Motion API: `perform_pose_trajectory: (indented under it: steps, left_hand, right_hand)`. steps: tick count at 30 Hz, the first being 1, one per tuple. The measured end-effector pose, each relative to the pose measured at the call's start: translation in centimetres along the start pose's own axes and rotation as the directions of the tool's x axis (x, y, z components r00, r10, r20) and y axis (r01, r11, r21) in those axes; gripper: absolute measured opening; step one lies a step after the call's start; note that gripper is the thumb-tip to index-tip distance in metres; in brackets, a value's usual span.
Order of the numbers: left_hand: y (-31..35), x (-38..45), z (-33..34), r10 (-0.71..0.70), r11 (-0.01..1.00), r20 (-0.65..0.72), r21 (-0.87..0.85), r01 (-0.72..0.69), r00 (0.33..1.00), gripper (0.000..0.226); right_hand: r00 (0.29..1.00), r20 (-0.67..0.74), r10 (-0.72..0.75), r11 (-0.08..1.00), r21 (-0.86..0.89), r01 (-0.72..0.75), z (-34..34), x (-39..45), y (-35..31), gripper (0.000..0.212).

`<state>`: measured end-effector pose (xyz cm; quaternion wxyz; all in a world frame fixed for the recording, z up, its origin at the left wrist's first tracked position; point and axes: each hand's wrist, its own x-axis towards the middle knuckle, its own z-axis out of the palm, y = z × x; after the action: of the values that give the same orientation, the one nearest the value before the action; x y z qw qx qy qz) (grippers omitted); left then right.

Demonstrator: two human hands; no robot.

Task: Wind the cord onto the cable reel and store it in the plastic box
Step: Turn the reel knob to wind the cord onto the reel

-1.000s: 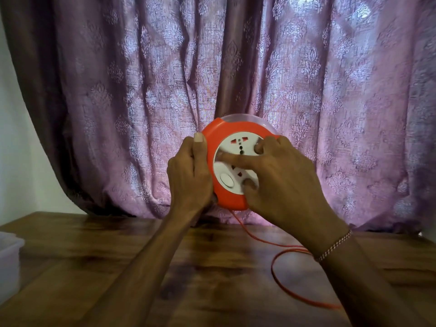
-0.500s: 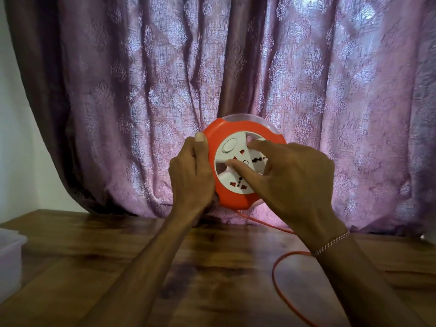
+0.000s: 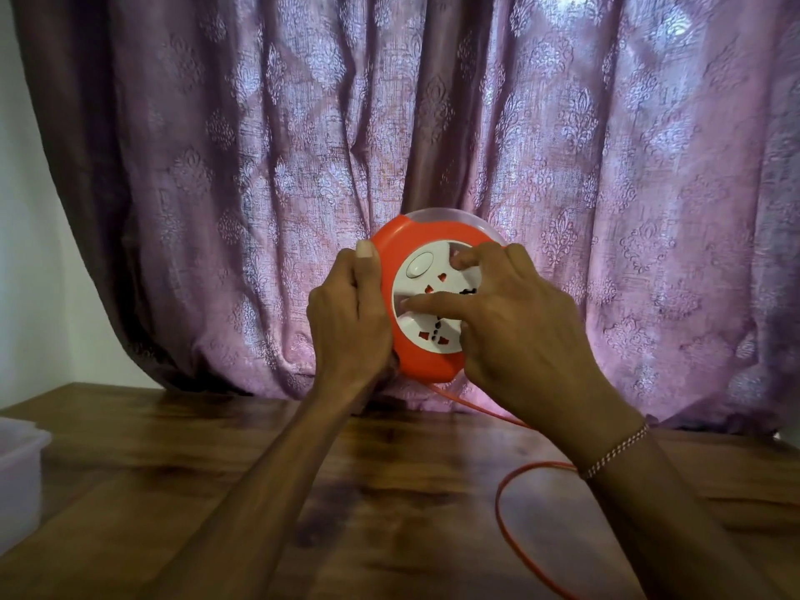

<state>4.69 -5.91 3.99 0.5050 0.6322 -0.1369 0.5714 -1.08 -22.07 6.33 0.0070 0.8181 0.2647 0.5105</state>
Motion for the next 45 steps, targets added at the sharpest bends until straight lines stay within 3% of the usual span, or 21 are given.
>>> perform_pose_trajectory:
  steps: [4, 9, 12, 16, 21, 24, 28, 32, 37, 42, 45]
  left_hand:
    - [0.2, -0.1, 0.0, 0.003, 1.000, 0.007, 0.026, -0.003, 1.000, 0.047]
    - [0.3, -0.3, 0.1, 0.014, 1.000, 0.040, 0.009, -0.015, 0.999, 0.047]
    - [0.3, -0.4, 0.2, 0.025, 1.000, 0.036, 0.015, -0.025, 0.999, 0.046]
    - [0.3, -0.2, 0.2, 0.011, 1.000, 0.031, 0.016, -0.011, 0.999, 0.047]
    - [0.3, 0.0, -0.1, -0.006, 1.000, 0.020, 0.003, 0.006, 1.000, 0.051]
    - [0.4, 0.0, -0.2, -0.007, 1.000, 0.020, 0.006, 0.007, 1.000, 0.051]
    - [0.5, 0.0, -0.3, -0.009, 1.000, 0.014, 0.010, 0.009, 1.000, 0.053]
    - [0.7, -0.1, -0.2, 0.002, 1.000, 0.020, 0.019, -0.002, 1.000, 0.051]
    - [0.6, -0.1, -0.2, 0.021, 0.998, 0.007, 0.052, -0.021, 1.000, 0.048]
    - [0.4, -0.2, 0.1, 0.030, 0.997, 0.011, 0.071, -0.031, 0.999, 0.046]
    - [0.3, -0.3, 0.2, 0.017, 0.997, 0.017, 0.075, -0.019, 1.000, 0.047]
  right_hand:
    - [0.993, -0.071, 0.094, 0.996, -0.002, -0.095, 0.7, -0.3, 0.1, 0.049]
    - [0.915, -0.178, 0.363, 0.921, 0.215, -0.324, 1.7, 0.1, -0.2, 0.068]
    - [0.906, -0.140, 0.400, 0.898, 0.256, -0.357, 1.9, 0.1, -0.3, 0.072]
    - [0.923, -0.140, 0.359, 0.917, 0.235, -0.322, 1.0, 0.1, -0.3, 0.065]
    - [0.986, -0.084, 0.144, 0.952, 0.284, -0.114, -0.3, 0.1, 0.4, 0.021]
    - [0.993, 0.111, 0.037, 0.959, 0.276, -0.067, -0.8, 0.0, 0.8, 0.043]
    - [0.978, 0.200, 0.058, 0.980, 0.175, -0.094, -1.0, -0.1, 0.1, 0.056]
    - [0.995, 0.070, 0.075, 0.992, 0.093, -0.081, -0.4, -0.2, -0.2, 0.056]
    - [0.981, -0.086, 0.174, 0.984, 0.063, -0.169, 0.7, -0.5, -0.3, 0.056]
    - [0.882, -0.163, 0.442, 0.874, 0.299, -0.383, 1.8, 0.1, -0.4, 0.066]
    - [0.894, -0.159, 0.419, 0.878, 0.321, -0.355, 1.7, 0.1, -0.3, 0.057]
